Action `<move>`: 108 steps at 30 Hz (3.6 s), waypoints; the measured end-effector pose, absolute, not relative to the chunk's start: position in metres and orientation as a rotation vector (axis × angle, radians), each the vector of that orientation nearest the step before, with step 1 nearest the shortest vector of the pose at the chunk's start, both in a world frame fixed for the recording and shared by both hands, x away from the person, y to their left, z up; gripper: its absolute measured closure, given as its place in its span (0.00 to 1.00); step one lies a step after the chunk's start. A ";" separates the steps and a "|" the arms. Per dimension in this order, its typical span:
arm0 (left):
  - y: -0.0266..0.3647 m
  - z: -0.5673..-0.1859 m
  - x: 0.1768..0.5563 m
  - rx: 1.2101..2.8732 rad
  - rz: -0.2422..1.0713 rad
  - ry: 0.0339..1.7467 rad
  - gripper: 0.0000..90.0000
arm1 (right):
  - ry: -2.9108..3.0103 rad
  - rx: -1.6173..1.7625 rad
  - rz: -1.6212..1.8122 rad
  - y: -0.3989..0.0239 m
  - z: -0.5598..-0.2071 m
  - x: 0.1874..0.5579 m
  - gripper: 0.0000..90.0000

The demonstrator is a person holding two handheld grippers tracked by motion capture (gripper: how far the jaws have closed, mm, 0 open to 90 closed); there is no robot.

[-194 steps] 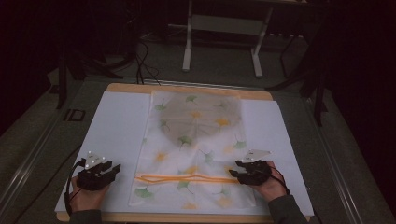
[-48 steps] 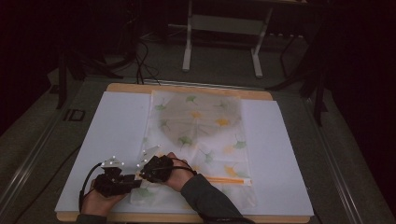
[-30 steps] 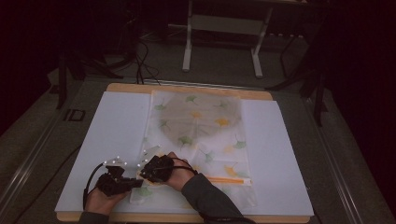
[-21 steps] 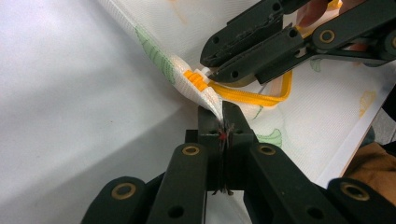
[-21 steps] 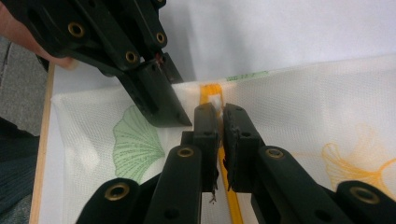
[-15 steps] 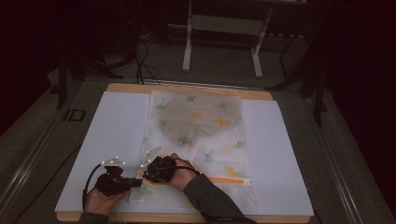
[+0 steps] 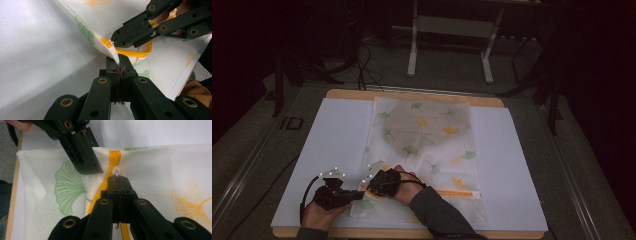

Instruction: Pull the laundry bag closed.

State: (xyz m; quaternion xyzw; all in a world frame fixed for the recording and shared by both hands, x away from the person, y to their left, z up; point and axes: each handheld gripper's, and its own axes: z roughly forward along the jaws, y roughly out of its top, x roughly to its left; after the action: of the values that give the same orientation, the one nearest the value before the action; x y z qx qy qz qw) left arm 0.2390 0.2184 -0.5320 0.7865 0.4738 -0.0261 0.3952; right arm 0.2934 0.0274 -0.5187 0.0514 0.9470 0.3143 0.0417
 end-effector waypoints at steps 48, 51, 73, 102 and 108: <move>0.236 -0.525 0.236 1.850 -0.093 1.174 0.98 | 2.763 0.098 0.644 -0.034 -0.519 0.288 1.00; 0.236 -0.525 0.236 1.849 -0.093 1.174 0.98 | 2.762 0.101 0.633 -0.040 -0.519 0.288 1.00; 0.238 -0.525 0.236 1.845 -0.090 1.179 0.98 | 2.766 0.138 0.611 -0.067 -0.518 0.290 1.00; 0.241 -0.524 0.236 1.840 -0.086 1.181 0.98 | 2.750 0.172 0.585 -0.095 -0.517 0.290 1.00; 0.241 -0.524 0.236 1.839 -0.087 1.181 0.98 | 2.749 0.174 0.580 -0.100 -0.517 0.290 1.00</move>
State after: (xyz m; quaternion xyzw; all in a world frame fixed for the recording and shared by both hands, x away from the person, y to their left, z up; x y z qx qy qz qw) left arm 0.2355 0.2410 -0.5238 0.7469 0.4796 -0.0352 0.4593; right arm 0.2899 -0.1001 -0.5169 0.0611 0.9635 0.2034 0.1628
